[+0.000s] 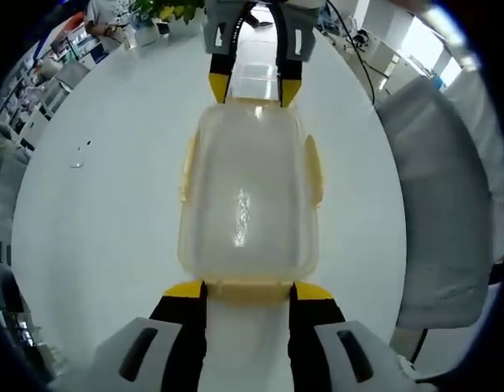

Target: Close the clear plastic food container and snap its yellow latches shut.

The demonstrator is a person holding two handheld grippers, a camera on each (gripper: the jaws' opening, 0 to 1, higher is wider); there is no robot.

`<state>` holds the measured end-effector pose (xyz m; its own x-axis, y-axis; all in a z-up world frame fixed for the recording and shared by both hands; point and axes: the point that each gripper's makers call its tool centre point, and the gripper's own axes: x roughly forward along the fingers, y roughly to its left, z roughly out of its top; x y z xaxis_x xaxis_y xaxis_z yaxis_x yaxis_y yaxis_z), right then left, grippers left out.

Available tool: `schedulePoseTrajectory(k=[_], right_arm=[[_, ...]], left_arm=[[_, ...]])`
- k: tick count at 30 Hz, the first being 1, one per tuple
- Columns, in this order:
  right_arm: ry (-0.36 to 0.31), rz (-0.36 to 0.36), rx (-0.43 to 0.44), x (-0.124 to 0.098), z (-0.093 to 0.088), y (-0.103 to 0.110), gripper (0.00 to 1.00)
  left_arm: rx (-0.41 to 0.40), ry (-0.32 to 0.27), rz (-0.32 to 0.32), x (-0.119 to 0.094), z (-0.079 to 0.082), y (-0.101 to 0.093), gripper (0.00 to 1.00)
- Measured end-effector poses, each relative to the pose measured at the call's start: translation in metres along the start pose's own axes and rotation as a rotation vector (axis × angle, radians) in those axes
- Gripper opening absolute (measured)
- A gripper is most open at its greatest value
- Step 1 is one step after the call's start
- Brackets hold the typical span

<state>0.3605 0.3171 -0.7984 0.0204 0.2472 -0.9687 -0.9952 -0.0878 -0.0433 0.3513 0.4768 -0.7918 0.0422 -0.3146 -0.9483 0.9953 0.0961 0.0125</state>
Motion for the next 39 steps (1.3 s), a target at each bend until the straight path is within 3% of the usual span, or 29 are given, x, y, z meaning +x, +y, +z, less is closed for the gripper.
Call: schedulePoseTrajectory(k=[8,13,22,33,39], right_arm=[[-0.025,-0.021,-0.014,-0.024,-0.016,0.006,0.36],[-0.019,-0.047,-0.023,-0.036,-0.032,0.005,0.36],[-0.003,-0.052,-0.020,-0.056,-0.079,0.015,0.36],[0.005,-0.047,0.014,-0.071,-0.143,0.024,0.36],[0.008,-0.041,0.020,-0.074,-0.171,0.025,0.36]], left_arm=[[-0.005,-0.002,0.016,-0.012,0.025,-0.007,0.33],[-0.018,-0.021,0.034,-0.013,0.049,-0.008,0.33],[-0.009,-0.038,0.026,-0.003,0.098,-0.017,0.33],[0.016,-0.018,-0.001,0.022,0.160,-0.023,0.33],[0.021,-0.004,-0.003,0.031,0.184,-0.023,0.33]])
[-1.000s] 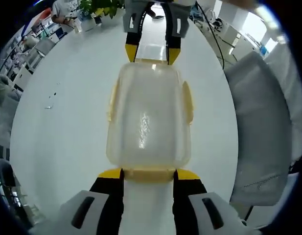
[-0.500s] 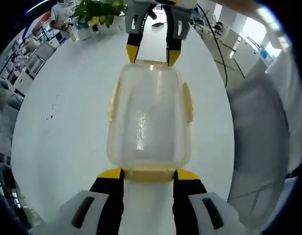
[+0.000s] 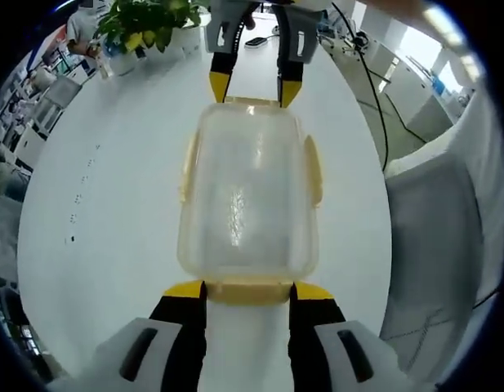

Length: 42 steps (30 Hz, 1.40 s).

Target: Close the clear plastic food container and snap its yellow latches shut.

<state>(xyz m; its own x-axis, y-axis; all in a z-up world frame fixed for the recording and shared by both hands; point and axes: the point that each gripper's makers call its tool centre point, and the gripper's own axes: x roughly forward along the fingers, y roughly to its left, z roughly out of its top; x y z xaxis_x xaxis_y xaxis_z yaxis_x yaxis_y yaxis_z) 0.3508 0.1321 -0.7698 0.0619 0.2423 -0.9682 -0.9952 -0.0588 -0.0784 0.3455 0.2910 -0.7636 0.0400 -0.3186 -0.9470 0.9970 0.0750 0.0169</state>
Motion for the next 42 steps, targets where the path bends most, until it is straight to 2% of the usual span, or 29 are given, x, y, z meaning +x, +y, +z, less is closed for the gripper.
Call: schedulePoseTrajectory(k=[10,16,22,28,40,42], right_arm=[[-0.015,0.014,0.010,-0.001,-0.033,0.003,0.36],[-0.018,0.028,0.014,0.003,-0.043,0.005,0.36],[-0.027,0.046,0.013,0.007,-0.040,0.007,0.36],[-0.040,0.043,0.027,0.010,-0.040,0.007,0.37],[-0.056,0.045,0.049,0.014,-0.045,0.010,0.38],[-0.077,0.051,0.085,0.014,-0.044,0.010,0.38]], left_arm=[[0.006,0.038,-0.018,0.019,0.025,0.002,0.33],[0.001,0.045,-0.031,0.027,0.033,-0.002,0.33],[-0.006,0.077,-0.043,0.032,0.028,-0.001,0.33],[0.032,0.108,-0.042,0.033,0.026,0.003,0.33],[0.065,0.128,-0.044,0.035,0.026,0.005,0.34],[0.086,0.140,-0.035,0.036,0.025,0.005,0.34]])
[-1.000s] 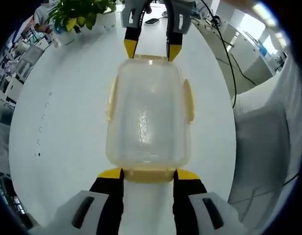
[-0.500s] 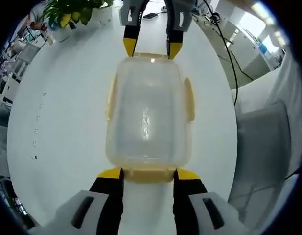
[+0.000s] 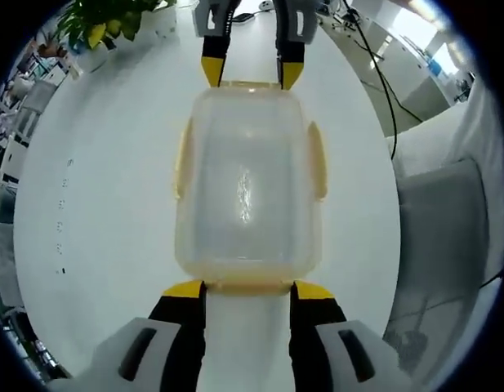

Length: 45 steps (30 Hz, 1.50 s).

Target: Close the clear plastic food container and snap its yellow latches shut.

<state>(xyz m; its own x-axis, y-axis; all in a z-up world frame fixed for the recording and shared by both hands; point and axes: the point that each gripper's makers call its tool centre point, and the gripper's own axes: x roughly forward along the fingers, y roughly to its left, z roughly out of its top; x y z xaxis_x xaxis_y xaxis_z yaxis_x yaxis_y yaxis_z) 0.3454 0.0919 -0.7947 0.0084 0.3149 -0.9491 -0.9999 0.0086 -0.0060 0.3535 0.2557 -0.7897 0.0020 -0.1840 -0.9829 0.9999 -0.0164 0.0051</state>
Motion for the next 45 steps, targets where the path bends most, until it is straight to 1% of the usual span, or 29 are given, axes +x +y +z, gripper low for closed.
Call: schedulePoseTrajectory(k=[2,5,7,9,11,13,15,16,18,19,20,21,22,23,24,25,26,27,28,30,32,33,35,38,39,40,42,44,45], right_arm=[[-0.004,0.006,0.031,0.002,-0.003,0.001,0.39],[0.017,0.023,0.056,0.008,-0.012,0.006,0.39],[0.022,0.052,0.113,0.011,-0.019,0.013,0.43],[0.032,0.071,0.182,0.013,-0.028,0.017,0.45],[0.016,0.058,0.236,0.014,-0.033,0.015,0.44],[0.018,0.027,0.365,0.013,-0.041,0.007,0.41],[0.049,0.041,0.484,0.008,-0.053,0.005,0.35],[0.052,0.054,0.522,0.006,-0.055,0.005,0.34],[0.062,0.063,0.672,-0.001,-0.061,0.004,0.36],[0.034,0.073,0.723,-0.006,-0.059,0.003,0.37],[0.016,0.078,0.770,-0.009,-0.058,0.002,0.38],[-0.007,0.100,0.885,-0.015,-0.054,0.002,0.38],[-0.024,0.126,0.937,-0.019,-0.051,0.005,0.37],[-0.090,0.141,0.953,-0.024,-0.042,0.001,0.37],[-0.120,0.134,0.971,-0.027,-0.038,0.000,0.37],[-0.159,0.142,1.028,-0.031,-0.033,-0.002,0.37],[-0.192,0.157,1.060,-0.034,-0.028,-0.003,0.36],[-0.226,0.171,1.099,-0.036,-0.023,-0.004,0.36],[-0.275,0.192,1.152,-0.038,-0.015,-0.007,0.36],[-0.339,0.242,1.197,-0.041,-0.001,-0.002,0.34],[-0.371,0.273,1.207,-0.040,0.010,0.002,0.32],[-0.380,0.287,1.214,-0.039,0.014,0.004,0.33],[-0.378,0.292,1.221,-0.034,0.020,0.012,0.34],[-0.372,0.318,1.262,-0.026,0.028,0.013,0.33],[-0.349,0.297,1.273,-0.023,0.026,0.013,0.33],[-0.328,0.280,1.252,-0.021,0.022,0.008,0.31],[-0.280,0.249,1.228,-0.017,0.013,0.002,0.24],[-0.276,0.263,1.233,-0.013,0.012,-0.001,0.23],[-0.275,0.279,1.259,-0.012,0.012,-0.001,0.25]], left_arm=[[0.008,0.004,0.003,0.001,-0.001,-0.001,0.34],[-0.019,0.017,0.018,0.003,-0.008,0.002,0.34],[-0.037,0.027,0.021,0.005,-0.015,0.002,0.46],[-0.097,0.024,0.025,0.006,-0.023,0.002,0.57],[-0.168,0.005,0.041,0.004,-0.031,0.005,0.56],[-0.261,-0.027,0.036,-0.002,-0.034,0.007,0.54],[-0.387,-0.088,0.027,-0.011,-0.029,0.010,0.53],[-0.448,-0.095,0.055,-0.015,-0.031,0.017,0.54],[-0.626,-0.140,0.103,-0.023,-0.033,0.030,0.61],[-0.779,-0.140,0.081,-0.026,-0.036,0.028,0.64],[-0.865,-0.157,0.039,-0.027,-0.035,0.023,0.67],[-0.985,-0.204,-0.043,-0.028,-0.027,0.014,0.68],[-1.055,-0.257,-0.100,-0.030,-0.019,0.011,0.68],[-1.152,-0.363,-0.177,-0.035,-0.003,0.010,0.68],[-1.219,-0.417,-0.230,-0.039,0.005,0.009,0.66],[-1.329,-0.490,-0.295,-0.044,0.015,0.010,0.64],[-1.375,-0.533,-0.328,-0.046,0.021,0.011,0.60],[-1.395,-0.564,-0.348,-0.046,0.025,0.012,0.59],[-1.422,-0.568,-0.352,-0.045,0.026,0.012,0.58],[-1.405,-0.503,-0.321,-0.035,0.020,0.007,0.55],[-1.343,-0.417,-0.274,-0.026,0.012,-0.001,0.51],[-1.343,-0.402,-0.271,-0.023,0.012,-0.002,0.50],[-1.335,-0.399,-0.288,-0.021,0.018,-0.005,0.47],[-1.322,-0.391,-0.288,-0.019,0.019,-0.006,0.36],[-1.322,-0.370,-0.274,-0.017,0.016,-0.006,0.35],[-1.322,-0.364,-0.272,-0.017,0.014,-0.007,0.33],[-1.321,-0.338,-0.268,-0.014,0.011,-0.008,0.28],[-1.304,-0.322,-0.257,-0.011,0.009,-0.009,0.26],[-1.283,-0.316,-0.255,-0.008,0.008,-0.010,0.26]])
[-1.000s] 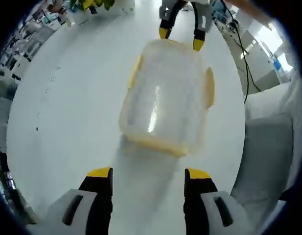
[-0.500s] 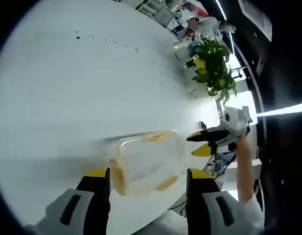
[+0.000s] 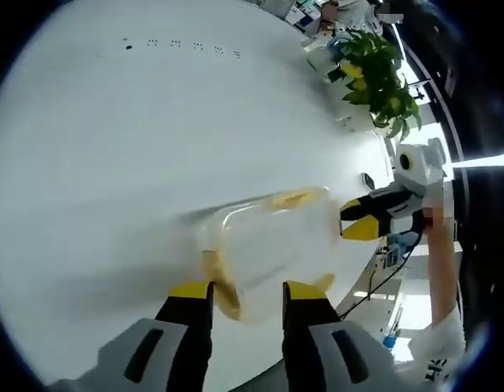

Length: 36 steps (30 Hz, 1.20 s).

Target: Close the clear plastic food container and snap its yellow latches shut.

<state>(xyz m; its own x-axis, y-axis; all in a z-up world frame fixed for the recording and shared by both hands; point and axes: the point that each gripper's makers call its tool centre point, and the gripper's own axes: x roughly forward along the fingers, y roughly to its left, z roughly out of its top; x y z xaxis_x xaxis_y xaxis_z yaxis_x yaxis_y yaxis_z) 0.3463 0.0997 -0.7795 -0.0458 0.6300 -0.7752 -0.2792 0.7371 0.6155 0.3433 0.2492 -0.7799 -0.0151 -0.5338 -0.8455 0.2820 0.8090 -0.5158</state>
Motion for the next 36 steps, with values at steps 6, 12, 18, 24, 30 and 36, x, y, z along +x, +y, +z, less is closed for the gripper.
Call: schedulePoseTrajectory(k=[6,12,18,24,30,36], right_arm=[[0.001,-0.013,0.011,0.000,0.003,-0.005,0.22],[0.002,-0.019,-0.022,0.000,0.003,-0.003,0.21],[0.005,-0.006,-0.022,0.001,0.002,-0.002,0.20],[-0.011,0.003,-0.033,0.002,0.002,-0.003,0.19],[-0.003,-0.003,-0.031,0.003,0.000,-0.003,0.19],[-0.012,0.006,-0.029,0.006,0.001,-0.003,0.19]], left_arm=[[0.019,0.015,0.018,0.003,-0.003,0.005,0.23],[0.010,0.028,0.013,0.004,-0.002,0.005,0.22],[-0.003,0.028,-0.019,0.004,-0.001,0.007,0.20],[-0.011,0.019,-0.046,0.004,-0.001,0.006,0.18],[-0.062,0.003,-0.148,0.009,0.003,-0.013,0.15],[-0.045,0.030,-0.076,0.007,-0.002,0.006,0.16]])
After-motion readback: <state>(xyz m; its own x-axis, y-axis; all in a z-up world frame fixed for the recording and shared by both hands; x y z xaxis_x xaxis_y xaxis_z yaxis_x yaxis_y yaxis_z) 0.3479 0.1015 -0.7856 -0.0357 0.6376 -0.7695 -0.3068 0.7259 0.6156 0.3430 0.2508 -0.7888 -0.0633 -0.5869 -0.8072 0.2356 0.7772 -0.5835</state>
